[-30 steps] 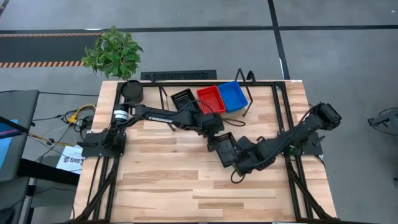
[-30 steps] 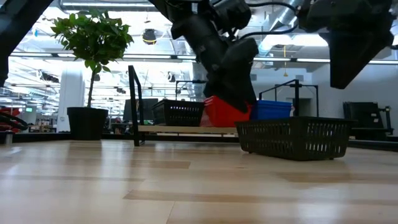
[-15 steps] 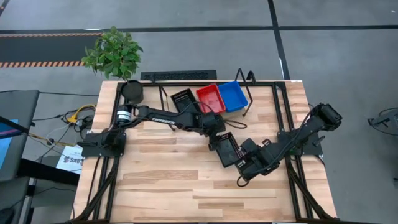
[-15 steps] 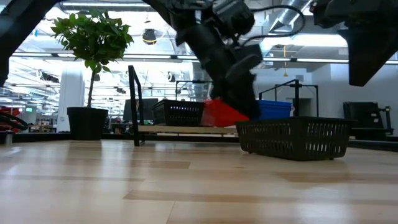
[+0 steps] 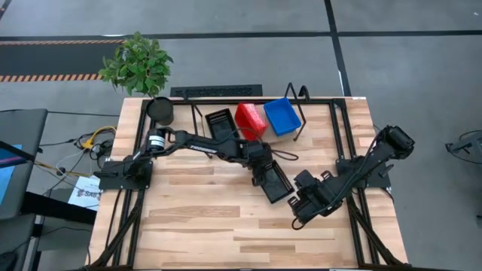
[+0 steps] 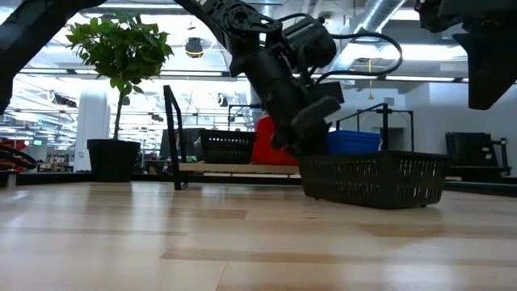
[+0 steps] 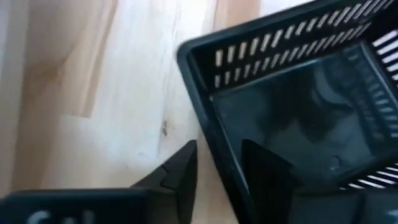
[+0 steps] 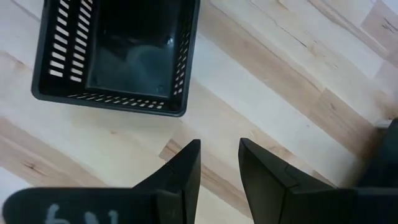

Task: Stack baskets on shelf by color
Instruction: Stack the black bin on the top of the black bin on the shelf, then adjust the bins on the shelf

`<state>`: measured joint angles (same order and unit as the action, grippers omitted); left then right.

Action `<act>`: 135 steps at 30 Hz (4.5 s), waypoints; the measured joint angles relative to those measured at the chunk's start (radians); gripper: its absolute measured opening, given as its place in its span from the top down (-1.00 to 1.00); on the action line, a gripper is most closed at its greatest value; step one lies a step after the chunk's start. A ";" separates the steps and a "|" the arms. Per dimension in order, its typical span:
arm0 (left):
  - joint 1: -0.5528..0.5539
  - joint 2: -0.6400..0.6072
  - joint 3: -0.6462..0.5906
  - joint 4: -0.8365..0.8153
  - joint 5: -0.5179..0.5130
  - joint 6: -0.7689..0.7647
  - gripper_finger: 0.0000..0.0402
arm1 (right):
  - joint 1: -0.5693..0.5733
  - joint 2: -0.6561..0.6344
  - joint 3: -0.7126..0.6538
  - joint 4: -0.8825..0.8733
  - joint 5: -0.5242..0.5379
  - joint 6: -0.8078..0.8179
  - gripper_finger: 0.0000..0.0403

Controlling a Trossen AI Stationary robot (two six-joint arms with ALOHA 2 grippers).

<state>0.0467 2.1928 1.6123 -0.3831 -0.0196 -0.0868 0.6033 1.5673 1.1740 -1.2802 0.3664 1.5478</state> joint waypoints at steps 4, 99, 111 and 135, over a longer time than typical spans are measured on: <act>-0.001 0.000 0.000 -0.017 0.030 -0.015 0.80 | 0.000 0.000 0.000 0.000 0.000 0.000 0.34; 0.435 -0.614 -0.203 -0.230 0.106 0.653 0.31 | 0.012 -0.005 0.000 -0.052 -0.001 0.022 0.34; 0.255 -0.477 -0.203 -0.024 -0.043 1.045 0.31 | 0.019 -0.005 0.000 -0.052 -0.002 0.018 0.34; 0.276 -0.422 -0.204 0.025 -0.040 1.200 0.31 | 0.032 -0.005 0.000 -0.047 -0.001 0.023 0.34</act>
<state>0.3226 1.7706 1.4082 -0.3580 -0.0599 1.1131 0.6357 1.5627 1.1736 -1.3273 0.3653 1.5708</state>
